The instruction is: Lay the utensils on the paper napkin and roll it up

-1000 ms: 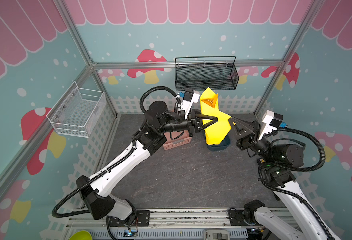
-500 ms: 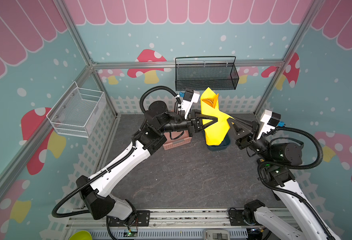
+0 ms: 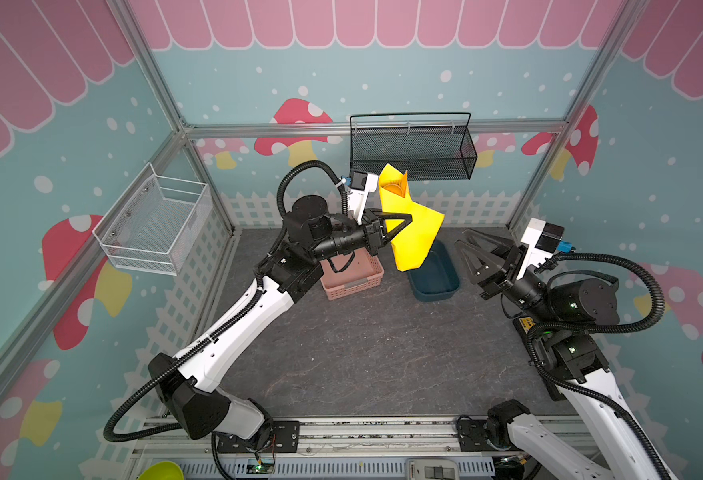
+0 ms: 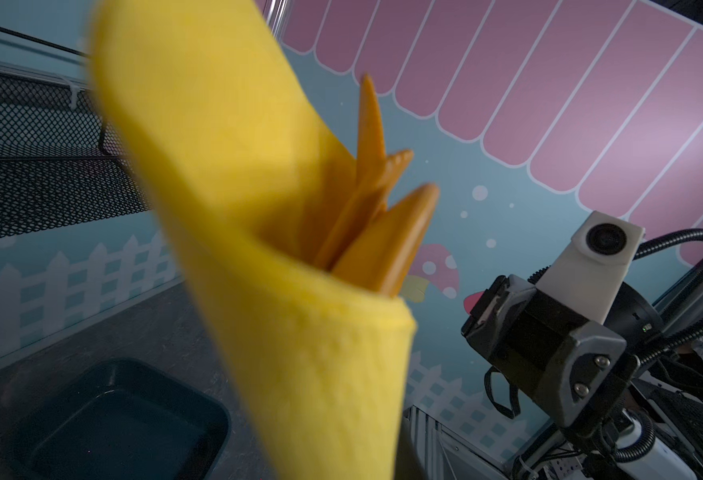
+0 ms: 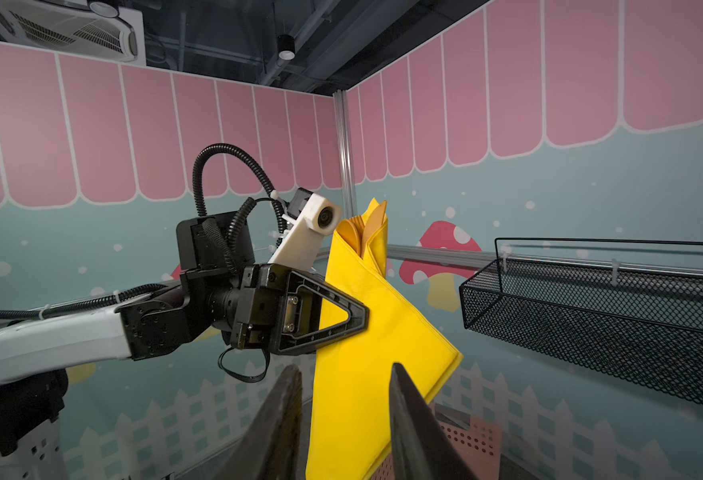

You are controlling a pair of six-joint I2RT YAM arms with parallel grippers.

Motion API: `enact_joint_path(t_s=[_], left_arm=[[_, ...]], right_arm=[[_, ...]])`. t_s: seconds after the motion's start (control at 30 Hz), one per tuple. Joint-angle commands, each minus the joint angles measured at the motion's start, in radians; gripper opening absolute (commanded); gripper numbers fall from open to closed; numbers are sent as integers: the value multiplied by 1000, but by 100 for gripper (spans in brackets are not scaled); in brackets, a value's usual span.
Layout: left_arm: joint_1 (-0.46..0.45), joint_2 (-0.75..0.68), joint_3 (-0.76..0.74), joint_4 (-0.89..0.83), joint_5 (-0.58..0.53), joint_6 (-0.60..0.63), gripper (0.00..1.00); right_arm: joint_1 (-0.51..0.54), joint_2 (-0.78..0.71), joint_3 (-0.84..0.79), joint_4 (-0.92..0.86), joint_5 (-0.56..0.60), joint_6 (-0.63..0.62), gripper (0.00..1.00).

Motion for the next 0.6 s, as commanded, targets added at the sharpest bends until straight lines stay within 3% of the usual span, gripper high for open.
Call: enact_joint_path(t_s=[0.0, 0.13, 0.57], left_arm=[[-1, 14, 6, 51, 58, -40, 10], [-10, 23, 8, 89, 116, -52, 10], [-44, 38, 20, 126, 208, -54, 10]], right_arm=[[-3, 51, 45, -51, -169, -27, 36], [-3, 88, 56, -60, -231, -11, 36], [-3, 88, 53, -90, -170, -31, 40]])
